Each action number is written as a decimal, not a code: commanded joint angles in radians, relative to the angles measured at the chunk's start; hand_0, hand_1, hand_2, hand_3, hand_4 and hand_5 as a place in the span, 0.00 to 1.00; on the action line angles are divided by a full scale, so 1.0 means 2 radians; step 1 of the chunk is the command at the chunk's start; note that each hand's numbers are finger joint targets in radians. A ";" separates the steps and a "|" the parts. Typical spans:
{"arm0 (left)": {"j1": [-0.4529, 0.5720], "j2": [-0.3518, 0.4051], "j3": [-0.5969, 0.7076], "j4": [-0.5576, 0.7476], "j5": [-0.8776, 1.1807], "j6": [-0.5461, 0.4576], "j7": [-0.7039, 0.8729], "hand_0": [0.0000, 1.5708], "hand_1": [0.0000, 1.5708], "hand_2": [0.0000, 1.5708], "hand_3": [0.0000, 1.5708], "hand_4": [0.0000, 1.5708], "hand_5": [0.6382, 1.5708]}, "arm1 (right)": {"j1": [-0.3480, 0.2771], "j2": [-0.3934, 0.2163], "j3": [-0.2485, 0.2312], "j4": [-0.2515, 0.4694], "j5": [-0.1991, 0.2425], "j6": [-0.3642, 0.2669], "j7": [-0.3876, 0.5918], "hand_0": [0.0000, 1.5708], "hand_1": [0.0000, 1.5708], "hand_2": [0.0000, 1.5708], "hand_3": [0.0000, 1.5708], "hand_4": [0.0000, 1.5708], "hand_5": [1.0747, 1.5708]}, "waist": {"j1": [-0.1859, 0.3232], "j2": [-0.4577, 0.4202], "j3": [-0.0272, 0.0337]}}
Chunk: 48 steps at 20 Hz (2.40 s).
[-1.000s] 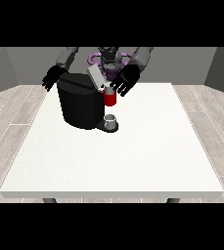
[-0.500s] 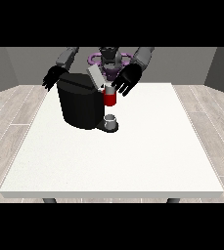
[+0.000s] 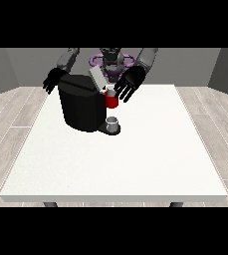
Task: Insert the coffee pod into the coffee machine and close the lid
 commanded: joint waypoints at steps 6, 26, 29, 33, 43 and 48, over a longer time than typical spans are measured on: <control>0.004 -0.014 -0.017 -0.002 -0.021 -0.011 0.011 0.00 0.00 0.00 0.00 0.00 1.00 | 0.001 0.017 0.001 0.027 0.011 -0.023 -0.021 0.00 0.00 0.00 0.00 0.25 1.00 | 0.018 -0.004 -0.0013; 0.111 -0.096 0.093 -0.012 0.110 -0.021 -0.003 0.00 0.00 0.00 0.00 0.05 1.00 | 0.090 0.007 -0.006 0.004 -0.012 -0.001 -0.006 0.00 0.00 0.00 0.00 0.28 1.00 | 0.068 -0.162 -0.0027; 0.149 -0.136 0.118 -0.016 0.152 -0.029 -0.009 0.00 0.00 0.00 0.00 0.15 1.00 | 0.122 -0.008 -0.013 0.019 -0.007 0.011 -0.030 0.00 0.00 0.00 0.00 0.28 1.00 | 0.100 -0.199 -0.0020; 0.216 -0.149 0.128 -0.019 0.174 -0.037 -0.046 0.00 0.00 0.00 0.00 0.00 1.00 | 0.116 -0.028 0.002 -0.012 -0.002 0.028 0.009 0.00 0.00 0.00 0.00 0.22 1.00 | 0.127 -0.236 -0.0022; 0.267 -0.186 0.147 -0.049 0.238 -0.068 -0.018 0.00 0.00 0.00 0.00 0.00 1.00 | 0.055 -0.048 0.011 -0.049 -0.013 0.057 0.059 0.00 0.00 0.00 0.00 0.00 1.00 | 0.178 -0.253 -0.0016; 0.320 -0.214 0.133 -0.095 0.256 -0.070 -0.036 0.00 0.00 0.00 0.00 0.04 1.00 | 0.044 -0.059 0.021 -0.046 -0.001 0.070 0.074 0.00 0.00 0.00 0.00 0.00 1.00 | 0.199 -0.251 -0.0016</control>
